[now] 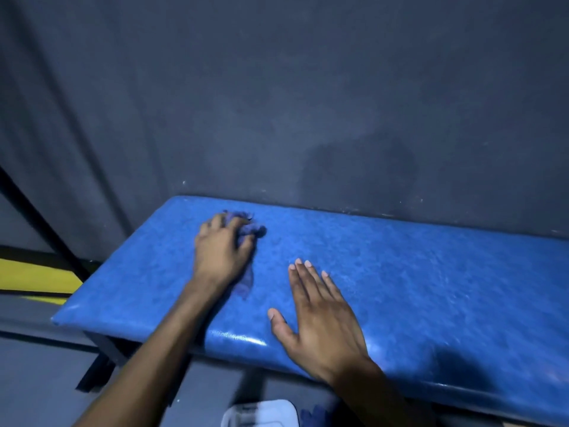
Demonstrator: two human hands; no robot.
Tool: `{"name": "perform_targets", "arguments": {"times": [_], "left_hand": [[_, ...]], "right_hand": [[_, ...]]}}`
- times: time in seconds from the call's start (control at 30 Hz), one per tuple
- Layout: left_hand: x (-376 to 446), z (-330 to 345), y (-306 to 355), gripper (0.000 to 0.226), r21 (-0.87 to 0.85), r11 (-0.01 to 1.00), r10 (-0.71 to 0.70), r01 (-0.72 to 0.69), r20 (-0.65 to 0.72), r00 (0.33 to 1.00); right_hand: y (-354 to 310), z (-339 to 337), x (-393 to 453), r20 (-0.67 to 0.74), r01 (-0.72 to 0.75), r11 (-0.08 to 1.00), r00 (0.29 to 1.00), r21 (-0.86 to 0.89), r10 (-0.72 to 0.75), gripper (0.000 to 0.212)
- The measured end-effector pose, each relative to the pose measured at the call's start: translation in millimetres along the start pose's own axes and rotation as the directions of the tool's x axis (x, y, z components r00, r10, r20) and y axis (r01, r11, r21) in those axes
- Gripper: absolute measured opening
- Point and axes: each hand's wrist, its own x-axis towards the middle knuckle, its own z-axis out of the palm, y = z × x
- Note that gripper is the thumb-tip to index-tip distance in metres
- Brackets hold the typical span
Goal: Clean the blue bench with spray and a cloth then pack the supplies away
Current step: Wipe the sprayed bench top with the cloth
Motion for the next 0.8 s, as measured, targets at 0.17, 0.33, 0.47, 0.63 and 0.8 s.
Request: {"name": "perform_targets", "arguments": {"times": [0.17, 0.33, 0.47, 0.63, 0.8], "left_hand": [[-23.3, -1.7, 2.3, 0.054, -0.015, 0.981, 0.196, -0.196, 0.114, 0.974], [11.4, -23.4, -50.5, 0.054, 0.066, 0.993, -0.098, 0.098, -0.006, 0.995], [-20.2, -4.1, 6.7, 0.042, -0.059, 0.982, 0.182, -0.178, 0.084, 0.980], [-14.5, -31.4, -28.7, 0.043, -0.075, 0.958, 0.285, -0.276, 0.192, 0.939], [69.0, -24.2, -31.6, 0.032, -0.096, 0.951, 0.309, -0.293, 0.253, 0.917]], "right_hand": [[0.3, 2.5, -1.5, -0.018, -0.004, 1.000, 1.000, -0.001, 0.004, 0.082], [0.5, 3.5, -1.7, -0.021, 0.004, 1.000, 1.000, 0.005, -0.004, 0.081], [-0.3, 2.3, -2.4, -0.024, 0.004, 1.000, 1.000, 0.002, -0.004, 0.081], [0.8, 3.5, -3.0, -0.026, 0.000, 1.000, 1.000, 0.020, 0.001, 0.081], [1.4, 4.2, -2.5, -0.043, 0.002, 1.000, 0.999, 0.018, -0.001, 0.081]]}}
